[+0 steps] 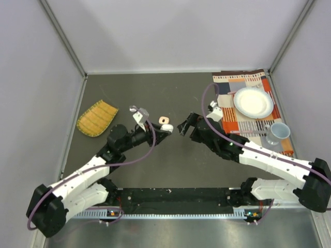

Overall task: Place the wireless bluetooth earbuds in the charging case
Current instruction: Place the charging case with the earbuds at the center of the board.

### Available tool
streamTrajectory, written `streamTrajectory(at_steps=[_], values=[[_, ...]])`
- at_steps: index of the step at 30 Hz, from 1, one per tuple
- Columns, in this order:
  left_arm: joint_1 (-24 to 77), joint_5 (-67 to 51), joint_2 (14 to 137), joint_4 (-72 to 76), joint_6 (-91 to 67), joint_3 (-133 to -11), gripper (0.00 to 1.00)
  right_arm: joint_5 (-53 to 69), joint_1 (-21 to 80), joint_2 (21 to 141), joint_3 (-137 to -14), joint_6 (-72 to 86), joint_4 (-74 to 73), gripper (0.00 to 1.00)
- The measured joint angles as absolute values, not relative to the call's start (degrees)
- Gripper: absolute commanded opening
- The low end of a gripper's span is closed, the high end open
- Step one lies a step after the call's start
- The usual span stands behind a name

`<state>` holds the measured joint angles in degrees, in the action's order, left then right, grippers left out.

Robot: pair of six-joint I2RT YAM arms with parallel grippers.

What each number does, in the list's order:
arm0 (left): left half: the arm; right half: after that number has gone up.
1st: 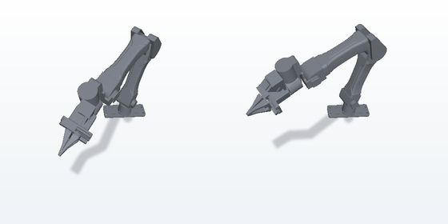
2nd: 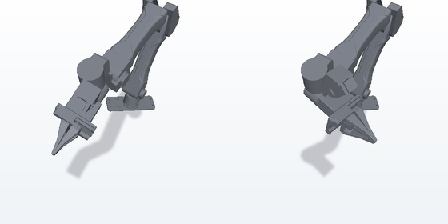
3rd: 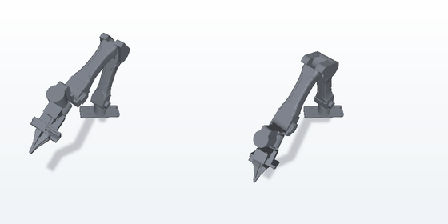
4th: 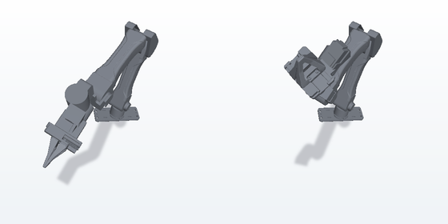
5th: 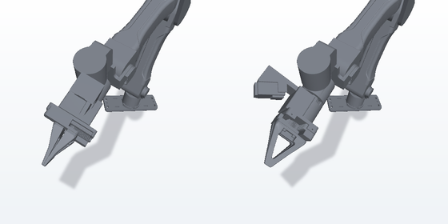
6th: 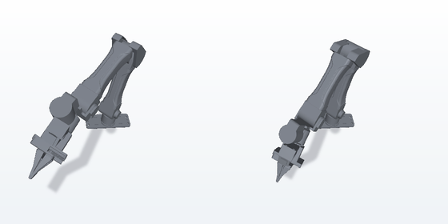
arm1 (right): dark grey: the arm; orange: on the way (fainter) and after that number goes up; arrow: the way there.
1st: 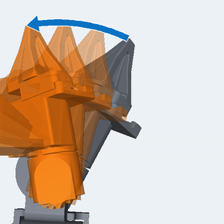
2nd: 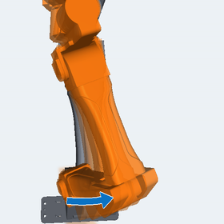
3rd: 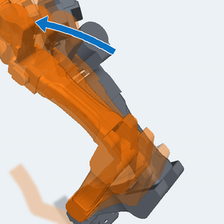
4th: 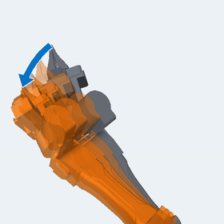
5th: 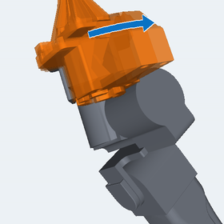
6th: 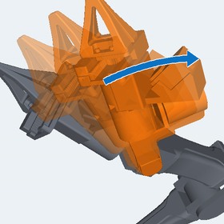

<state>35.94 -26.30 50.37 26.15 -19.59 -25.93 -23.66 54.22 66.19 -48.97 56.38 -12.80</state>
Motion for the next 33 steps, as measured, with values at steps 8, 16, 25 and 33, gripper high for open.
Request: streamTrajectory(at_steps=[8,16,25,33], values=[[35.73,-21.98,63.40,22.55,-33.43,-30.79,0.00,-31.81,53.32,59.59,-45.63,61.76,-18.35,0.99],[35.29,-22.20,77.10,21.15,-44.77,-32.08,0.00,-31.75,52.90,59.40,-45.34,63.18,-19.92,0.99],[34.81,-20.51,87.09,24.03,-52.77,-34.59,0.00,-29.39,52.45,59.88,-45.34,63.05,-20.23,0.99],[33.56,-19.62,94.17,25.71,-57.43,-35.53,0.05,-28.75,52.21,59.92,-45.19,63.09,-20.23,0.99]])
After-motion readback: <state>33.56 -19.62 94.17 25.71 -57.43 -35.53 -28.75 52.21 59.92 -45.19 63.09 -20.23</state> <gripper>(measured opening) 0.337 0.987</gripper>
